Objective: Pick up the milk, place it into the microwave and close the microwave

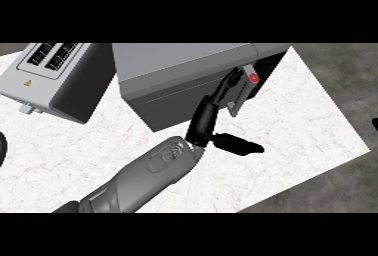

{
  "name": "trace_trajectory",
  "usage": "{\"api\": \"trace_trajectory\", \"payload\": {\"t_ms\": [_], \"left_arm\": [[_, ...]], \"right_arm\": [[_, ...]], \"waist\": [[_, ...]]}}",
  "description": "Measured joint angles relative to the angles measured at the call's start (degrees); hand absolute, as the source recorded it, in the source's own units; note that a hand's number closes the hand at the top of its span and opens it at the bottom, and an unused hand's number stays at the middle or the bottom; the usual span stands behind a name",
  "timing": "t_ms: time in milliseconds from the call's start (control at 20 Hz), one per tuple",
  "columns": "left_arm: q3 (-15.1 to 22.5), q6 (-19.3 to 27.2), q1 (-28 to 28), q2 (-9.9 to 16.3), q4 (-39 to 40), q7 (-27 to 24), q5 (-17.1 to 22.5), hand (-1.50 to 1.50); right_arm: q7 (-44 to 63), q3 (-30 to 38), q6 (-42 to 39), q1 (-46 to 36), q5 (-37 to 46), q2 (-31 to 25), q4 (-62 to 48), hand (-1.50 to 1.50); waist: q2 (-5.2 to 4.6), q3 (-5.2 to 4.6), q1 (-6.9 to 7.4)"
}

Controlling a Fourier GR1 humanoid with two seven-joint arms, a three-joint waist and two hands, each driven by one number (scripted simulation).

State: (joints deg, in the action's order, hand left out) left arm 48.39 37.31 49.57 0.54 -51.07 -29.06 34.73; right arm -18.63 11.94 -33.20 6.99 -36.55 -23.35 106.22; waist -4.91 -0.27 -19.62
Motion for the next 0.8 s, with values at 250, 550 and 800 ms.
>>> {"api": "trace_trajectory", "payload": {"t_ms": [250,550,800], "left_arm": [[0.7,0.7,0.1,0.2,0.7,-2.4,1.7,-1.50],[1.6,1.7,0.3,0.3,1.5,-4.9,3.5,-1.50],[2.1,2.1,0.4,0.3,2.0,-6.7,5.2,-1.50]], "right_arm": [[1.3,0.4,-0.1,-1.3,-1.7,-1.5,-0.3,-1.50],[2.8,1.0,0.1,-2.6,-3.6,-2.8,-0.8,-1.50],[3.9,1.3,0.0,-3.5,-5.1,-4.0,-1.2,-1.50]], "waist": [[-0.11,-0.02,-0.78],[-0.13,0.02,-1.59],[-0.19,0.05,-2.09]]}}
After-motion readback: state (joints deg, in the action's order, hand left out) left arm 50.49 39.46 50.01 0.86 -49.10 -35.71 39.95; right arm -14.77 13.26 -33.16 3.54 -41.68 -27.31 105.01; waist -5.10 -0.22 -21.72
